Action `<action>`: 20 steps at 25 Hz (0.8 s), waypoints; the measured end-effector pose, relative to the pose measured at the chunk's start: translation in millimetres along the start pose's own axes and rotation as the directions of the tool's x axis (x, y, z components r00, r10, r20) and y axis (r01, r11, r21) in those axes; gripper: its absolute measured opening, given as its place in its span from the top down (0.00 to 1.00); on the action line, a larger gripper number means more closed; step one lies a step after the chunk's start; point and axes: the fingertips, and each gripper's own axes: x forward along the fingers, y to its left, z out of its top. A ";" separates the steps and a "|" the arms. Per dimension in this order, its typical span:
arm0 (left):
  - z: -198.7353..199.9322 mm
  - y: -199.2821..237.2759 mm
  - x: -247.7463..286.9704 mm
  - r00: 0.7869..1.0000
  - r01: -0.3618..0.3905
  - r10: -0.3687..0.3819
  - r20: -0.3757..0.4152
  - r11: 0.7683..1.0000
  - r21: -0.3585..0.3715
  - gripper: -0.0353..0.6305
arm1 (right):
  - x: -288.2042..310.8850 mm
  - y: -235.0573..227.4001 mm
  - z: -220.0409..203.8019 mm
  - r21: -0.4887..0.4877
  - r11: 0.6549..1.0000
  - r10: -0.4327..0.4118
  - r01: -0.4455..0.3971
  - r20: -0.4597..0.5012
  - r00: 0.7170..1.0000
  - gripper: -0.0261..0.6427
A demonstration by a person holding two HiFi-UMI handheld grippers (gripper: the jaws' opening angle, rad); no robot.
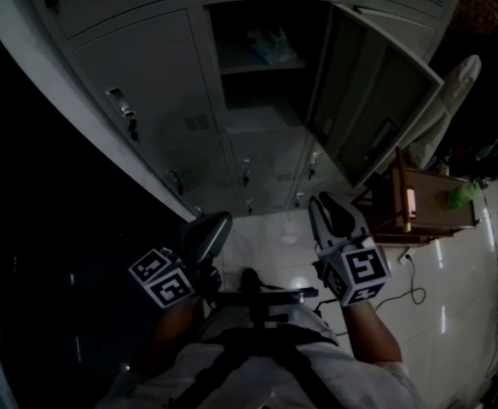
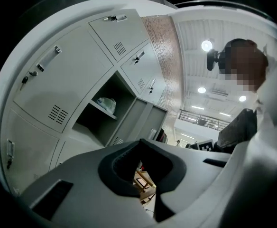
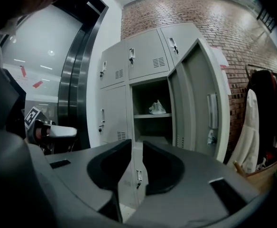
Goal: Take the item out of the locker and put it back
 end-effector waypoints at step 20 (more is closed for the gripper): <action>-114.8 -156.2 -42.1 0.990 -0.135 0.136 0.034 0.990 -0.031 0.95 | -175.0 0.5 -69.0 0.038 0.990 0.136 -0.134 -0.047 0.990 0.87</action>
